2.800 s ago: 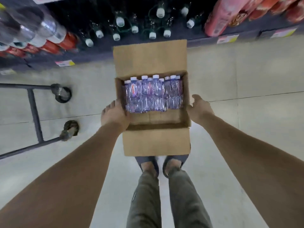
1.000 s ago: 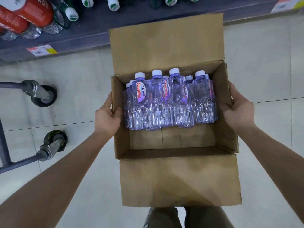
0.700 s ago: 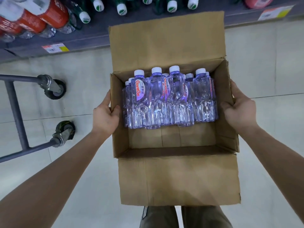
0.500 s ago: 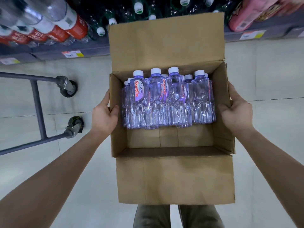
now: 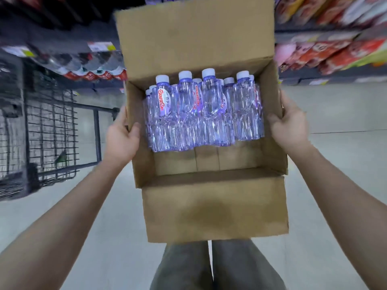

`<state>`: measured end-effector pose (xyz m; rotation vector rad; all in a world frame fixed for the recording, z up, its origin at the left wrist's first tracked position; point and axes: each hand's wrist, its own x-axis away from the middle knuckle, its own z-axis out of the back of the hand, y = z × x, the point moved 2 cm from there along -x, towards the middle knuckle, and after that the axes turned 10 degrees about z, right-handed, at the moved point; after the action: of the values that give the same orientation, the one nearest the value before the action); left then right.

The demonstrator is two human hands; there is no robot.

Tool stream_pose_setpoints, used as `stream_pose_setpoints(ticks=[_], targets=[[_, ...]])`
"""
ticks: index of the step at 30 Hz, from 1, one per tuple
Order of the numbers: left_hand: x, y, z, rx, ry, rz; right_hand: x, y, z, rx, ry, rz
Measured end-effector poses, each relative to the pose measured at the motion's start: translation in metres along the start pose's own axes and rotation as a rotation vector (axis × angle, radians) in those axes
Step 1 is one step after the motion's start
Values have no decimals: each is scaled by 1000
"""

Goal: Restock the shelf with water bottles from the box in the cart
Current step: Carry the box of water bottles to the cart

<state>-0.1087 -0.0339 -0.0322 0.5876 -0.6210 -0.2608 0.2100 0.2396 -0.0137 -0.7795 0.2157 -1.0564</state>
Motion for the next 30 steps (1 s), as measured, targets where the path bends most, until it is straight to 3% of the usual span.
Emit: stream_pose_setpoints(ticks=[13,17,23,30], targets=[[103,47,168,12,262,-73,48,-159,79,-113,12,231],[124,45,218,-40,258,-63,68,-206,86,-63,34,266],[139,26,297,-79,296,-90,95,-275,71,-37,-24,237],[102,-33,411,-37,265,-168,135,-386,4,-42,66,211]])
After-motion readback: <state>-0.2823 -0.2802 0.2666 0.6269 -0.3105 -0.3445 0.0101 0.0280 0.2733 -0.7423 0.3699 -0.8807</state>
